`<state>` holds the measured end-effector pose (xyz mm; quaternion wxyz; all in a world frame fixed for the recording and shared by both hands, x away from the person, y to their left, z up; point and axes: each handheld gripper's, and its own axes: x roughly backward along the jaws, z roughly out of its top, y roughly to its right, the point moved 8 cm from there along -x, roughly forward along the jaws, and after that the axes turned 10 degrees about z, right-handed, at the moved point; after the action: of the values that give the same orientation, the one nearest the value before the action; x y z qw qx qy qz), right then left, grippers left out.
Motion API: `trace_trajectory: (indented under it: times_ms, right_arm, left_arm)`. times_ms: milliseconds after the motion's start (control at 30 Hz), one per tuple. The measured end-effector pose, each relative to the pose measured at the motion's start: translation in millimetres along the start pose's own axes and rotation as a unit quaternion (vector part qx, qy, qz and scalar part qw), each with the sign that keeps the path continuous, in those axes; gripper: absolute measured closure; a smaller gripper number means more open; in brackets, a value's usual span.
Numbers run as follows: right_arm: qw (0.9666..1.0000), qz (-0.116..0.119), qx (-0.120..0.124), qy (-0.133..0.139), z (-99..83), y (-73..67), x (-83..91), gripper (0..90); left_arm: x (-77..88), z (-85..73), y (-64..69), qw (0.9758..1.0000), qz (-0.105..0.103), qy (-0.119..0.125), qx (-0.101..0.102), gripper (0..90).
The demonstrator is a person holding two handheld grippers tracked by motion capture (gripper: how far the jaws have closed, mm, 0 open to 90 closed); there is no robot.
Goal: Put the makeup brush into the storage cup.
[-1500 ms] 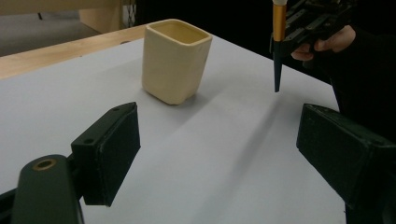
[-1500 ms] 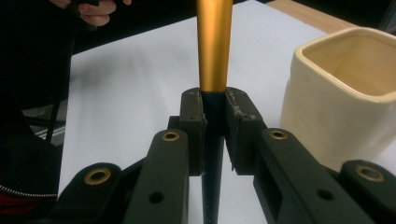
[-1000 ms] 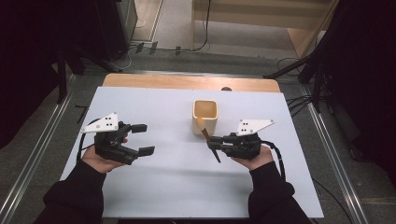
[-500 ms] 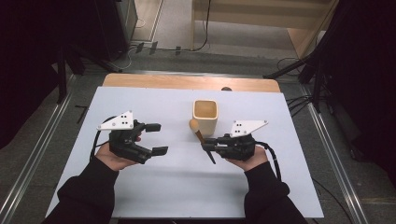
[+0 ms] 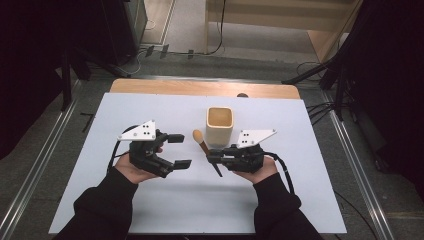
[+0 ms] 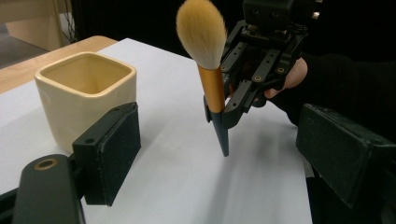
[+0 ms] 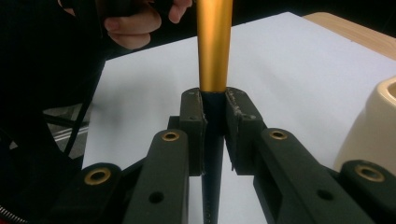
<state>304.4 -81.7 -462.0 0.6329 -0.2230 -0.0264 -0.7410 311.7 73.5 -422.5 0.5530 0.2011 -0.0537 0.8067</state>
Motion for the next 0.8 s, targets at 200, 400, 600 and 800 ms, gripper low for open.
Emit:
trace_trajectory:
  times_ms: [200,400,600,800]
  right_arm:
    - [1.0000,0.008,0.000,0.005,1.7,-2.1,-7.5,79.5]
    - [0.9999,0.015,0.002,0.005,1.9,-4.8,-13.4,79.5]
    - [0.9998,0.020,0.009,0.005,2.7,-7.2,-17.5,79.5]
    - [0.9997,0.023,0.011,0.004,2.8,-9.2,-21.4,79.5]
  left_arm:
    - [-7.5,-0.3,3.6,1.0000,-0.006,0.002,-0.004,20.9]
    - [-12.4,-1.5,6.0,1.0000,-0.005,0.001,-0.008,33.3]
    - [-15.1,-1.2,4.7,1.0000,0.009,0.001,0.003,49.2]
    - [-16.0,-1.0,5.9,0.9999,0.015,0.000,0.003,64.2]
